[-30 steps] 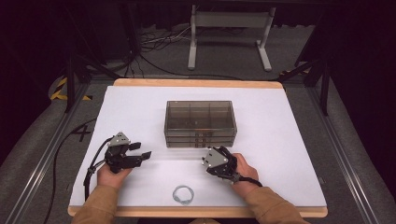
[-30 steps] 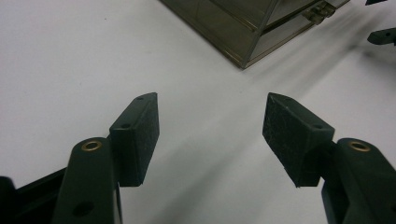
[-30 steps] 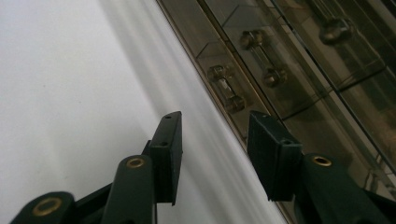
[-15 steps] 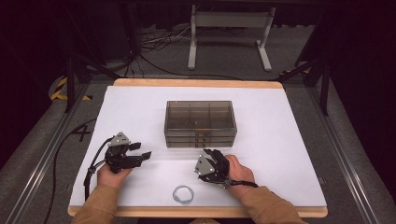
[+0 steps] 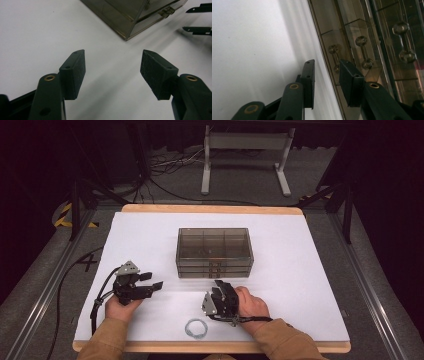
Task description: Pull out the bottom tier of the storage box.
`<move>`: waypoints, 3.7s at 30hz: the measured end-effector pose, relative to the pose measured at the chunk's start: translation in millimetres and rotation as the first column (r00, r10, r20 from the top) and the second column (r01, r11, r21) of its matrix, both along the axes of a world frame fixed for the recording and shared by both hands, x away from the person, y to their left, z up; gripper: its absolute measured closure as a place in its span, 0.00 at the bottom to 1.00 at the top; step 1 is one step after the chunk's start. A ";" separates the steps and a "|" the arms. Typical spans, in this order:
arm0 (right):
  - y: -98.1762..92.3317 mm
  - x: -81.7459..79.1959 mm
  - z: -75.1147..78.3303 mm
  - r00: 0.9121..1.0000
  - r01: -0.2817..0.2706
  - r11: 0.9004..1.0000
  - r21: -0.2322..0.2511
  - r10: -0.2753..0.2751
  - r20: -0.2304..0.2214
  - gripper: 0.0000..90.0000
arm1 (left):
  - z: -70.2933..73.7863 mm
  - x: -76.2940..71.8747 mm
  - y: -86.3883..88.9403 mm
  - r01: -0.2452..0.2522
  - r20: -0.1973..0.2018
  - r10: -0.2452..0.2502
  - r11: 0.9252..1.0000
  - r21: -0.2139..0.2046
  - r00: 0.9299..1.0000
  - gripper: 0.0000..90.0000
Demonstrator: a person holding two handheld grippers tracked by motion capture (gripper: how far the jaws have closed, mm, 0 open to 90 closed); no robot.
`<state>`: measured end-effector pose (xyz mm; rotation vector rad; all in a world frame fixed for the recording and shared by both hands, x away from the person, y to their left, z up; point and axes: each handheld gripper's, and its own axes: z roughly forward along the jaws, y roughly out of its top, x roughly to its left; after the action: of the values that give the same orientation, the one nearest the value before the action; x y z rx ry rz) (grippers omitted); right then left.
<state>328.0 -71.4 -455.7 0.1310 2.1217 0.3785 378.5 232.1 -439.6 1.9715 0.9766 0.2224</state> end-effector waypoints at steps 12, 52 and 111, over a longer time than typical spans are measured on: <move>20.7 -4.6 -5.3 0.997 0.018 0.997 -0.077 -0.013 0.073 0.75 | 3.2 4.0 2.8 0.007 -0.030 -0.009 0.997 -0.080 1.000 0.42; 36.9 14.6 -34.3 0.955 0.176 0.950 -0.259 -0.101 0.277 0.84 | 10.4 -0.1 9.8 0.050 -0.005 -0.051 0.992 -0.115 0.999 0.41; 34.7 -8.9 -33.4 0.959 0.125 0.946 -0.300 -0.038 0.279 0.90 | 9.6 -1.9 7.2 0.063 0.001 -0.064 0.994 -0.094 0.998 0.41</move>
<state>319.1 -36.6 -489.2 -0.0187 1.8699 0.0015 376.6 239.3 -430.0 1.9141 0.9079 0.1364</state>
